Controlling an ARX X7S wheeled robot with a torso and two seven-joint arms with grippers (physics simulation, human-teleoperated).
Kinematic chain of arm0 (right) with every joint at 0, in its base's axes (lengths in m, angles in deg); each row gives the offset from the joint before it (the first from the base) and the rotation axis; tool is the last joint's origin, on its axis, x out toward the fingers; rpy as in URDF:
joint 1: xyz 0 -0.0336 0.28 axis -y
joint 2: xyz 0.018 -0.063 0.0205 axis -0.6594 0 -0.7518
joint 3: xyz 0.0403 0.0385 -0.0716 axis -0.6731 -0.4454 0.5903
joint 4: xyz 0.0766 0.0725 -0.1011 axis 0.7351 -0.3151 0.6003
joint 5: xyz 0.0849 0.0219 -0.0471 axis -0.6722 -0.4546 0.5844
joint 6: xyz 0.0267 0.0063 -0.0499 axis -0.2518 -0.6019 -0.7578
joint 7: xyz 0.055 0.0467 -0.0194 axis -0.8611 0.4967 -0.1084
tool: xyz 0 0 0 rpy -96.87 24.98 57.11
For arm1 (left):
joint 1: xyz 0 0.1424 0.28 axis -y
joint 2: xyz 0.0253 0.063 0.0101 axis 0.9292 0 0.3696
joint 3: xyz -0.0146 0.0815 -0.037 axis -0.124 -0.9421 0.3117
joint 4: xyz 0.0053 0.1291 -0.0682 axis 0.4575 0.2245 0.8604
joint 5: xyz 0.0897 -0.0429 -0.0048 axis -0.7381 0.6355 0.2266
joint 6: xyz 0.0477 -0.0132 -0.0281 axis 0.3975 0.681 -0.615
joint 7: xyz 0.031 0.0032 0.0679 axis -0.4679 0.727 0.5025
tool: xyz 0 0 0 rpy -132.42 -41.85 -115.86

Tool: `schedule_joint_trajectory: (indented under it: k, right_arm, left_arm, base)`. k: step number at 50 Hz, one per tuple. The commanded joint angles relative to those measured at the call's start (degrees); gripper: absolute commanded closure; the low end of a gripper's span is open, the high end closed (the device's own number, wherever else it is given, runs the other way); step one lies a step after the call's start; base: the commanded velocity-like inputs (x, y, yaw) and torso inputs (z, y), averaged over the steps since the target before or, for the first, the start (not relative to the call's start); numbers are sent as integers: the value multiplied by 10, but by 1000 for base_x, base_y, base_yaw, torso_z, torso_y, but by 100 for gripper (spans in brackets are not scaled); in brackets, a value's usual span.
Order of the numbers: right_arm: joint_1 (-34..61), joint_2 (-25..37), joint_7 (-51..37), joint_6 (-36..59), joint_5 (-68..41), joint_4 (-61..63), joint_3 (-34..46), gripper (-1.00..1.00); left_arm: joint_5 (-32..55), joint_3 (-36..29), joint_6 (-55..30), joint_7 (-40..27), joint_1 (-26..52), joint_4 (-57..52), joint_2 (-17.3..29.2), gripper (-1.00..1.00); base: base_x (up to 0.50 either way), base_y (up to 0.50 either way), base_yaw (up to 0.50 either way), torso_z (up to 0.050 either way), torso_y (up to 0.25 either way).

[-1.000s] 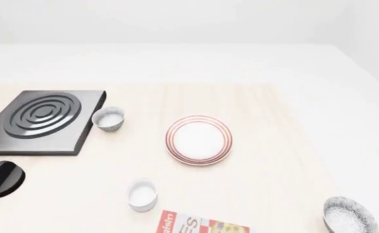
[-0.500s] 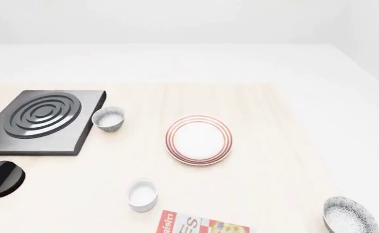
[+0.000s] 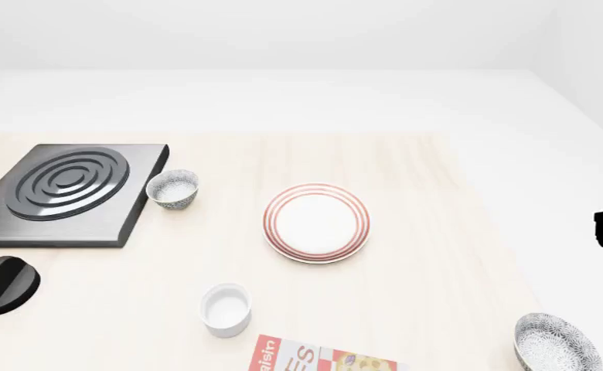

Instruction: Pick the akita bowl next to the cookies box and place it on the plate.

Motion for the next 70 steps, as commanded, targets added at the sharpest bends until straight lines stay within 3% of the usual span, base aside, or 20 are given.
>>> schedule_joint_trajectory:
  k: [1,13,18,28,35,47,48,53,70]
  right_arm:
    - [12,4,-6,5,-2,-11,12,-100]
    - [203,123,-61,171,-121,-81,89,-100]
    - [212,166,-37,186,-72,-104,138,-100]
    - [221,178,-56,273,-160,-156,137,-100]
    - [236,172,-108,353,-247,-219,129,-100]
    - [290,214,-218,503,-356,-282,159,-100]
    - [285,212,-197,489,-350,-277,154,-100]
    - [295,207,-255,539,-433,-326,150,-100]
    - [249,216,-224,557,-450,-376,173,-100]
  left_arm:
    - [0,-1,1,-2,0,0,2,-100]
    - [-5,-9,5,-4,1,4,5,-100]
    - [-5,-16,5,-7,5,6,8,-100]
    - [-3,-15,5,-10,3,6,12,-100]
    - [0,-9,9,-9,-3,6,11,-100]
    - [0,-7,13,-12,-7,6,13,-100]
    - [0,-7,12,-13,-7,6,14,-100]
    - [0,-6,14,-14,-8,6,15,-100]
    - [1,-7,14,-19,-9,7,19,-100]
  base:
    - [0,0,0,0,0]
    - [0,0,0,0,0]
    - [0,0,0,0,0]
    - [0,0,0,0,0]
    - [0,0,0,0,0]
    - [0,0,0,0,0]
    - [0,0,0,0,0]
    - [0,0,0,0,0]
    - [0,0,0,0,0]
